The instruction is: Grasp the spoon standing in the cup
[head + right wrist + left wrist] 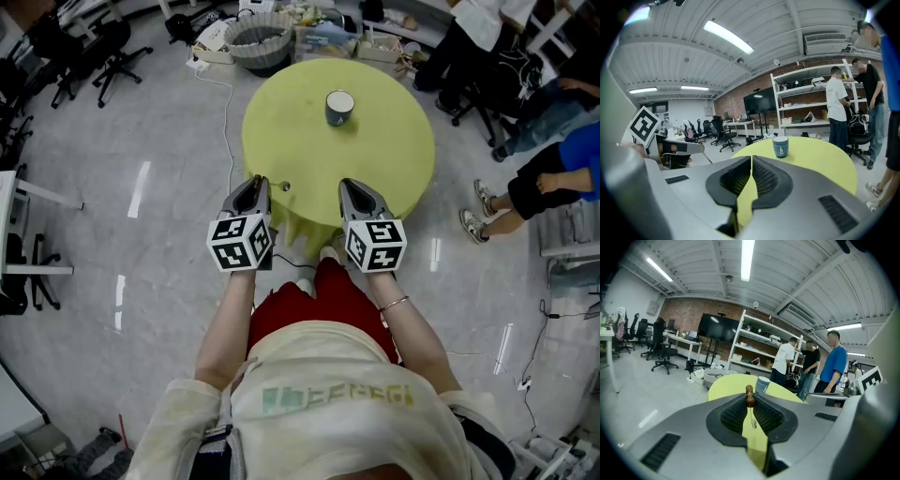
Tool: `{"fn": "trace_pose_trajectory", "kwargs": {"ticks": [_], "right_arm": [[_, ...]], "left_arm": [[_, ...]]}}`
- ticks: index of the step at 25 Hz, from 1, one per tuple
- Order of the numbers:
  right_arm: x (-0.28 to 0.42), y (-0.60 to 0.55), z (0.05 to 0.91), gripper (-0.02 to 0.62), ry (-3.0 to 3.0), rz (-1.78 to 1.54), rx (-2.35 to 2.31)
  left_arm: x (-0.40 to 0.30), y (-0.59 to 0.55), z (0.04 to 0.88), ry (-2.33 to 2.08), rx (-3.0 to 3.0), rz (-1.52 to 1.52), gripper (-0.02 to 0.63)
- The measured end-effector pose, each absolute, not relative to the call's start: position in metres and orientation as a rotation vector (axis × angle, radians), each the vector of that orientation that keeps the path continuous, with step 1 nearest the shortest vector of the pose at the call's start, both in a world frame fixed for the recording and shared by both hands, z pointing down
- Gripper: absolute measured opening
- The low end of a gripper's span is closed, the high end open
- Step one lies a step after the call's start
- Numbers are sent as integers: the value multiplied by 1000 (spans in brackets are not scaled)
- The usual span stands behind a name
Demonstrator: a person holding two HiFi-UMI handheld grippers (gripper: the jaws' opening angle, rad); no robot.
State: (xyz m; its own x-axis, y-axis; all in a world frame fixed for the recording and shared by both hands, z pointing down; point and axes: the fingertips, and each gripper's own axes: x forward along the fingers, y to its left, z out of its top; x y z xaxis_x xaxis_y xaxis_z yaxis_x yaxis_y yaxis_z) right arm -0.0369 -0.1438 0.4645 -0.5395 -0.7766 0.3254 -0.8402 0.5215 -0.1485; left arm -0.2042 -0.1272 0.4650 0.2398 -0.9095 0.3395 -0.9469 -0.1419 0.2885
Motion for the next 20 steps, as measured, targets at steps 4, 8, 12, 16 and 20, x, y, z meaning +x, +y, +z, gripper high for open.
{"fn": "trace_pose_trajectory", "kwargs": {"ticks": [4, 8, 12, 16, 20], "right_arm": [[-35, -134, 464, 38, -2548, 431, 1383], [-35, -127, 463, 38, -2539, 430, 1389], [-39, -119, 462, 37, -2534, 429, 1389], [-43, -110, 463, 37, -2534, 414, 1384], [-48, -104, 461, 37, -2525, 409, 1392]], "left_arm": [[-201, -116, 471, -1676, 2084, 137, 51], [-199, -106, 475, -1655, 2087, 158, 51], [-200, -100, 475, -1641, 2098, 163, 51], [-200, -94, 476, -1630, 2107, 162, 51], [-203, -89, 476, -1617, 2116, 169, 51]]}}
